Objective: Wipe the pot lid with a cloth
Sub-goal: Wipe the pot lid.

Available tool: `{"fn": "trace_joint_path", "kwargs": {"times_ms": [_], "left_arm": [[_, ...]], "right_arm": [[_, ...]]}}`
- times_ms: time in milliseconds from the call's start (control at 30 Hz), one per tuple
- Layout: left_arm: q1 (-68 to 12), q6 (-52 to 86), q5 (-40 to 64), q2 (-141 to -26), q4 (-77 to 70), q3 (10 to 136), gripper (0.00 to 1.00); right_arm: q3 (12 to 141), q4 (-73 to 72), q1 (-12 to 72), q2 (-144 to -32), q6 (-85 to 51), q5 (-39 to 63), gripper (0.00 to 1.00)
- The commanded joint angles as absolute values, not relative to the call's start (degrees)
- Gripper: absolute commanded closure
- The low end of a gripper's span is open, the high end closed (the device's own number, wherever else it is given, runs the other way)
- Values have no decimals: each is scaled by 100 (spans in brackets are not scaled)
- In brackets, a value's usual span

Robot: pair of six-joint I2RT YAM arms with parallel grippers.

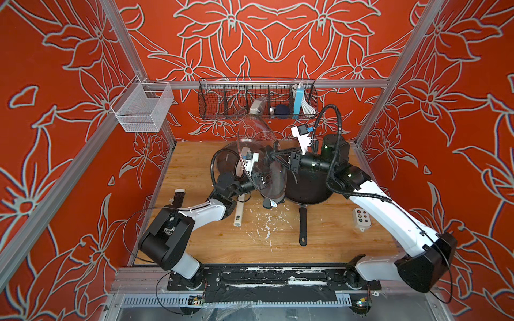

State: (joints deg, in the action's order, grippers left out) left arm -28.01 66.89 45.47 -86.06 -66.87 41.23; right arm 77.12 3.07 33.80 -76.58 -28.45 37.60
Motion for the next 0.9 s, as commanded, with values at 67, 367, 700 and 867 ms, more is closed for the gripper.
{"fn": "trace_joint_path", "kwargs": {"times_ms": [67,367,700,867], "left_arm": [[-3172,6590,5045,-7694,-6773,3995,100],[-3179,6092,4787,-6309,-5667,3595,100],[-2773,6247,4712,-5720,-5422,3615,100],[-2522,6627,4720,-5476,-5708,3623,100]], "right_arm": [[8190,-700,3420,-7515,-2586,3792,100],[8096,-569,3397,-7522,-2474,3755,100],[7703,-510,3397,-7378,-2435,3762,100],[7505,-462,3394,-7318,-2375,3726,100]]}}
